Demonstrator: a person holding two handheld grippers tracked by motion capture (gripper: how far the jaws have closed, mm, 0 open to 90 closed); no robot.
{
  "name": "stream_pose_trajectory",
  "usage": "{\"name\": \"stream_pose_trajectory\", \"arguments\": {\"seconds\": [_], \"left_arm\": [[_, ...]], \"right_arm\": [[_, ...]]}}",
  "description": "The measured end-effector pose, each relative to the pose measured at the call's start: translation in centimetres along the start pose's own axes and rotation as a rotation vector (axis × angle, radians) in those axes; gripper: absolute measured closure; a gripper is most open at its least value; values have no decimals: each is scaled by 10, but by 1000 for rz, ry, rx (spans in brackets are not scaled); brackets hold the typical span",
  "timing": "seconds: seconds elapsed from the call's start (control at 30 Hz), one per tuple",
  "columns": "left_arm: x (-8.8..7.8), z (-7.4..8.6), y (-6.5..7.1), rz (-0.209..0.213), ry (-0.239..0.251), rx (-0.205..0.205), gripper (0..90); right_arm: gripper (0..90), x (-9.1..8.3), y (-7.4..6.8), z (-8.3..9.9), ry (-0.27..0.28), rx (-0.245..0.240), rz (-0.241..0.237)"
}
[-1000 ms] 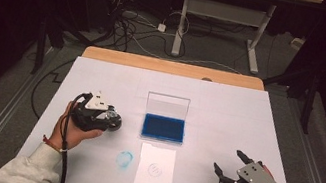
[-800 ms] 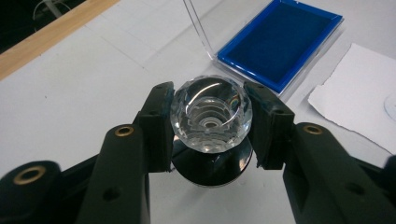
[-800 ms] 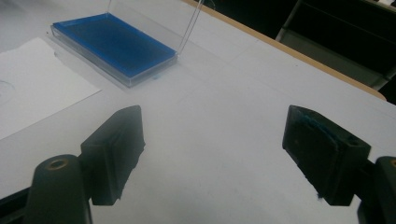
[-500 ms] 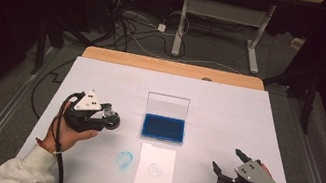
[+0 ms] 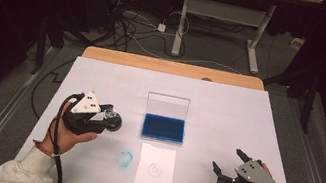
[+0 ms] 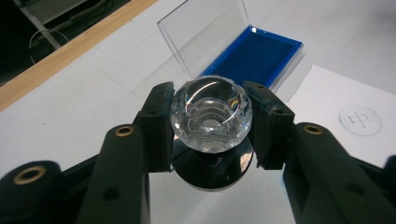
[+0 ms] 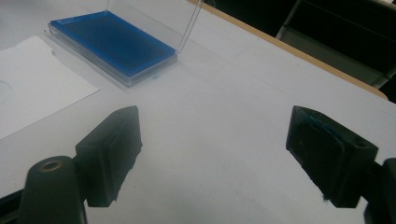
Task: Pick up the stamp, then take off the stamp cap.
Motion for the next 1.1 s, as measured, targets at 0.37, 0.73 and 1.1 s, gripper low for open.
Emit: {"name": "stream_pose_trajectory", "arguments": {"seconds": [0.37, 0.73, 1.1], "left_arm": [[1, -9, 18, 34, 9, 45, 547], [4, -14, 29, 71, 3, 72, 547], [20, -39, 44, 134, 52, 80, 547]], "right_arm": [[187, 0, -2, -1, 5, -7, -6], [185, 2, -5, 0, -5, -8, -23], [165, 7, -26, -14, 17, 18, -118]]}}
Point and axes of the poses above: each handheld gripper's, and its own axes: x roughly forward along the jaws, z roughly out of its underside, y roughly to its right, the point moved 5 cm from there along x, roughly forward along the jaws, and after that the axes turned 4 degrees about z, right-handed, at the moved point
